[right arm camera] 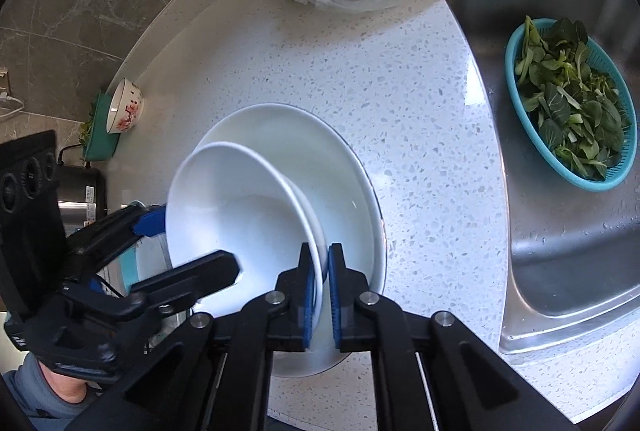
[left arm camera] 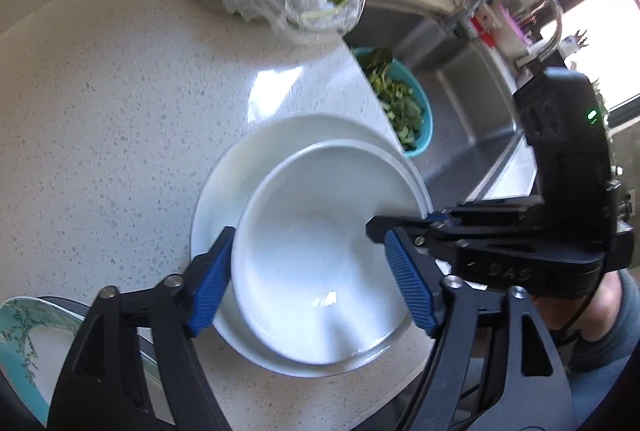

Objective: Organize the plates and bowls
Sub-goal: 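Open the left gripper and withdraw from the nested bowl, then move the left gripper to the rim of the red-rimmed white bowl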

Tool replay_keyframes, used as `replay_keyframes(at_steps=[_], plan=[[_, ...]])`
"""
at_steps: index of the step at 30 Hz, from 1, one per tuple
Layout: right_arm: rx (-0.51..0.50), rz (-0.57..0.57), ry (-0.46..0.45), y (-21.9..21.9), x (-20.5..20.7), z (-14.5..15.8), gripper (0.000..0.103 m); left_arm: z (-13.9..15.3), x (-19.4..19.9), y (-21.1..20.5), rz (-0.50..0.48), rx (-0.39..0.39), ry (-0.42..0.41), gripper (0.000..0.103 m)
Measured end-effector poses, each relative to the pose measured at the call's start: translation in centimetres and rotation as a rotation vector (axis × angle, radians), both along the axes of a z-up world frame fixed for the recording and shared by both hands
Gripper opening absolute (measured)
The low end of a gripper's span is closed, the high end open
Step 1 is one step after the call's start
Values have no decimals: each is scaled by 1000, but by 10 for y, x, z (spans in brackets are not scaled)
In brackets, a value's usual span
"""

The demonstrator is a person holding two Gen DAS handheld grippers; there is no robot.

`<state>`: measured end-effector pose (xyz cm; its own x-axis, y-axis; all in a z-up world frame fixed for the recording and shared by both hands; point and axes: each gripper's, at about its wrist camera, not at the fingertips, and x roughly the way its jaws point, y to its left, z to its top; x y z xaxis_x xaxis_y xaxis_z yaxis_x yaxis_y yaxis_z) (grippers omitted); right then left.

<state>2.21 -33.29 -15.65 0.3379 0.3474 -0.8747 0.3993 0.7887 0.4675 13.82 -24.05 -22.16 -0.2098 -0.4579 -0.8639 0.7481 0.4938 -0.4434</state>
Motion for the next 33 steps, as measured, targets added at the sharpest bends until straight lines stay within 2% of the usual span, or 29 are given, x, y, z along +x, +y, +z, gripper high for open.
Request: replay_keyframes(at_steps=[7, 16, 19, 21, 23, 29, 32, 33], plan=[[-56, 16, 7, 6, 2, 4, 11, 17, 12, 14, 60, -50, -10, 80], [-105, 27, 11, 13, 3, 8, 17, 35, 16, 21, 87, -94, -15, 80], [-119, 25, -3, 15, 4, 16, 31, 44, 22, 29, 113, -112, -19, 82], [-141, 26, -14, 19, 6, 23, 48, 52, 28, 36, 132, -124, -23, 87], [-174, 25, -15, 20, 7, 30, 60, 63, 38, 48, 155, -143, -29, 87], [-214, 10, -7, 13, 14, 47, 61, 91, 84, 111, 272, -151, -73, 87], [-218, 19, -48, 12, 30, 67, 61, 99, 120, 158, 369, -132, -129, 87], [-194, 25, -82, 13, 39, 75, 65, 99, 132, 173, 401, -119, -143, 87]])
